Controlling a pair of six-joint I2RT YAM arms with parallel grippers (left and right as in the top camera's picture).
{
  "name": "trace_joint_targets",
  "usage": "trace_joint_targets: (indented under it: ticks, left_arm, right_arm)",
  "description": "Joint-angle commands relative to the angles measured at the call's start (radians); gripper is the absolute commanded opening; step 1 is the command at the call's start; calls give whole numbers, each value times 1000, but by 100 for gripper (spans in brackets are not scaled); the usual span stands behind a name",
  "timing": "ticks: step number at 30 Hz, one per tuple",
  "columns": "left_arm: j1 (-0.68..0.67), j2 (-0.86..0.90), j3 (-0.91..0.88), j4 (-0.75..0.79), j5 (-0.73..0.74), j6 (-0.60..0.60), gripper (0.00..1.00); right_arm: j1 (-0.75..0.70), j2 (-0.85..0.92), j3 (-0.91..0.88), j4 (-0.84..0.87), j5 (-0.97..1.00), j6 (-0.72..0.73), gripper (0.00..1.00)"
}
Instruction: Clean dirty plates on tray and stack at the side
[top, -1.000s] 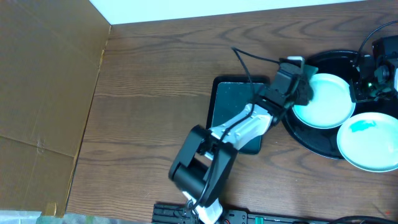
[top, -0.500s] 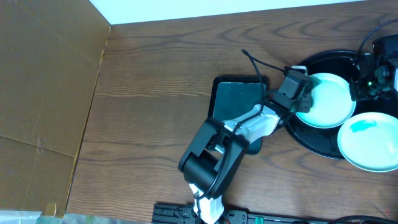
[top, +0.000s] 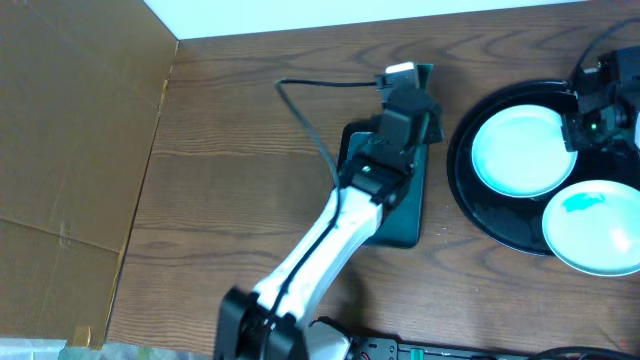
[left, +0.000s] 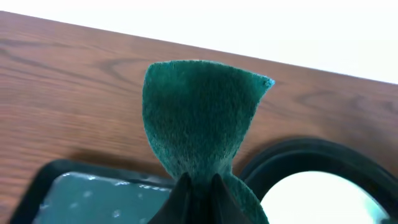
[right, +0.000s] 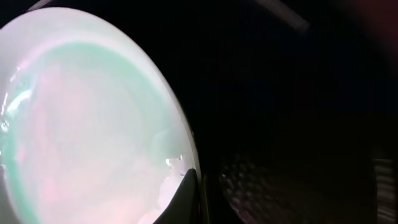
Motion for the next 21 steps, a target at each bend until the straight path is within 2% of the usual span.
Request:
trace_joint_targets:
  ticks: [1,7,13,16,21]
  left_arm:
    - [50,-57,-4,-74,-29,10,7]
    - [179,-74,-4,-243,-29,2,7]
    - [314,-72,-4,-377,-24,-52,7]
    - [344,-72,-4,-413,-24,-60,8]
    - [348,-72,-4,-430,-24,-71,7]
  right_arm:
    - [80,-107,13,3,271,-80,1]
    - [255,-226,13,53,730,-246,1]
    - [428,-285,13,192,1093,-522,1]
    - [492,-286,13,314,1214,-691,1]
    - [578,-286,13,508,1278,-1036,1]
